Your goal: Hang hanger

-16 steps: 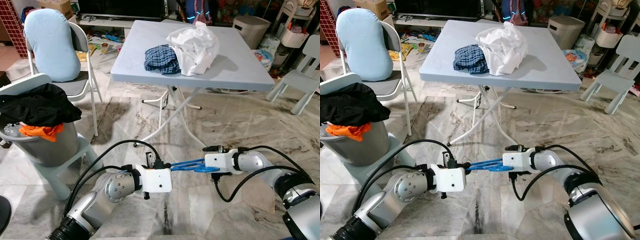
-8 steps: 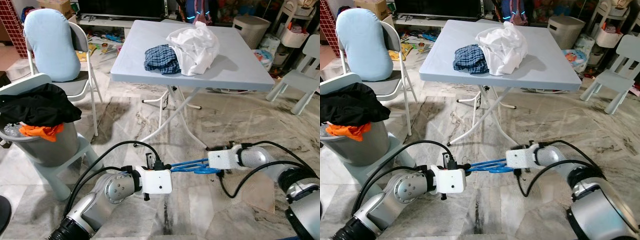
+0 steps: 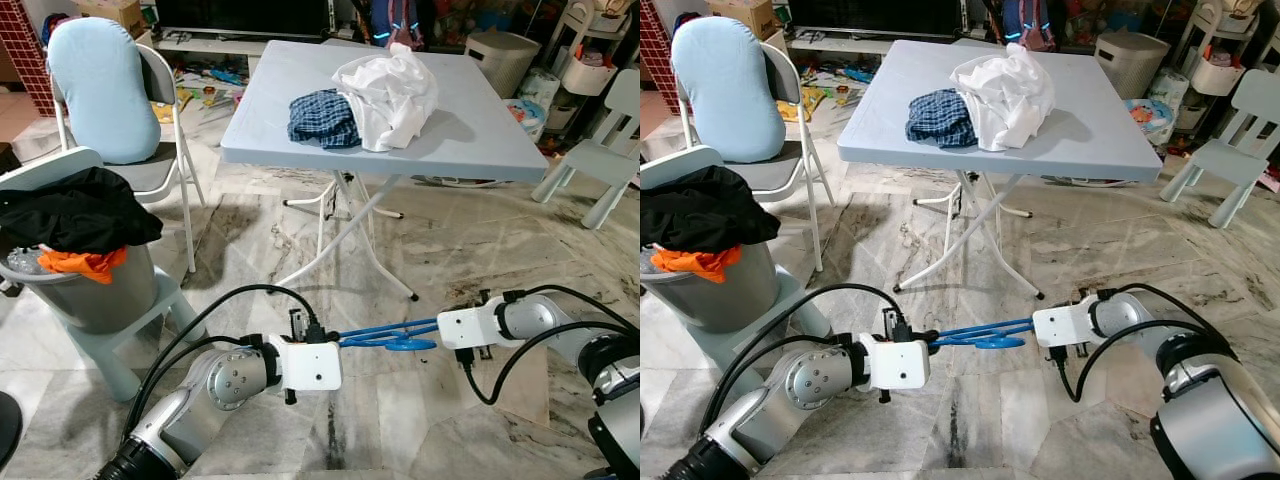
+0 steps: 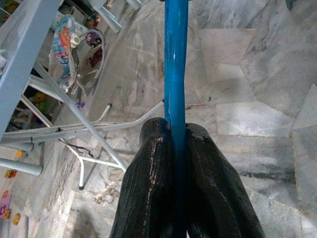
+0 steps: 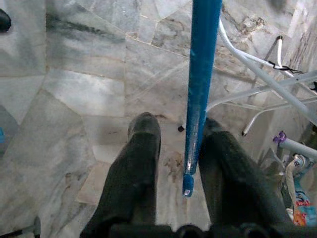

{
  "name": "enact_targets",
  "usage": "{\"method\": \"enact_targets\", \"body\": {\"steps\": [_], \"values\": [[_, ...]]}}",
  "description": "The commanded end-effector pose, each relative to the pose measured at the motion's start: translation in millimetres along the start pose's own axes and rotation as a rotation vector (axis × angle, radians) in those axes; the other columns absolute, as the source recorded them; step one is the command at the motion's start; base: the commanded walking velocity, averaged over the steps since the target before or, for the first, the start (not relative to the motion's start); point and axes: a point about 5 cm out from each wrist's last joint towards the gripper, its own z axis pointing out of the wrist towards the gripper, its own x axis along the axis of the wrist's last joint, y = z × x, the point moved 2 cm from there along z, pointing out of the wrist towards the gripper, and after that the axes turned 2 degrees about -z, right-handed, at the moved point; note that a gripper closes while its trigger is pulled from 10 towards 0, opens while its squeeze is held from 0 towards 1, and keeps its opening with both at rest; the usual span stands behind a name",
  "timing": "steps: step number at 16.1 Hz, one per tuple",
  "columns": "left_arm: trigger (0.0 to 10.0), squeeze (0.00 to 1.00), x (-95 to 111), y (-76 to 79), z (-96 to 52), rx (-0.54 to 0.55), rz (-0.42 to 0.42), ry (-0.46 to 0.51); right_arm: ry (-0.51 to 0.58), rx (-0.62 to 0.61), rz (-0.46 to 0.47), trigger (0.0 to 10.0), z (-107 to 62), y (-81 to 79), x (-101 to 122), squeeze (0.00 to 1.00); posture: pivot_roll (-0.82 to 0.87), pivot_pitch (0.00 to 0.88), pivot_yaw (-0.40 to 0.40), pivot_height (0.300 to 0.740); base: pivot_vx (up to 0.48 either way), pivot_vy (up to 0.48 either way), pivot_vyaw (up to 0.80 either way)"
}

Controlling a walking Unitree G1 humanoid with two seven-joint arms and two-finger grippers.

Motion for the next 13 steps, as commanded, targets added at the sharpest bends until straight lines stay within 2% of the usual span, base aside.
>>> {"method": "enact_targets", "body": {"steps": [1,2,8,12,13], "values": [[10.0,0.0,1.9,-0.6,-0.4,-0.003,0.003,0.006,0.005,-0.013,-0.003,1.9,-3.4,7.0,0.5,0.0,0.12,0.033,-0.1,0.74,0.0,0.0,0.0],[10.0,0.0,1.9,-0.2,-0.2,-0.002,0.001,0.006,0.027,-0.01,0.011,0.1,-1.8,6.0,3.7,0.0,0.13,0.035,-0.101,0.74,0.0,0.0,0.0],[10.0,0.0,2.2,1.2,1.0,-0.001,-0.007,0.009,0.034,-0.014,0.034,0.0,-2.5,2.4,1.3,0.0,0.12,0.035,-0.102,0.74,0.0,0.0,0.0],[10.0,0.0,-0.4,2.5,1.8,0.006,-0.024,0.005,0.058,-0.048,0.081,0.0,-2.5,2.2,1.6,0.0,0.12,0.034,-0.104,0.74,0.0,0.0,0.0],[10.0,0.29,-2.4,2.4,1.6,0.019,-0.035,0.002,0.059,-0.053,0.094,0.0,-2.6,1.0,0.6,0.0,0.12,0.034,-0.105,0.74,0.0,0.0,0.0]]}}
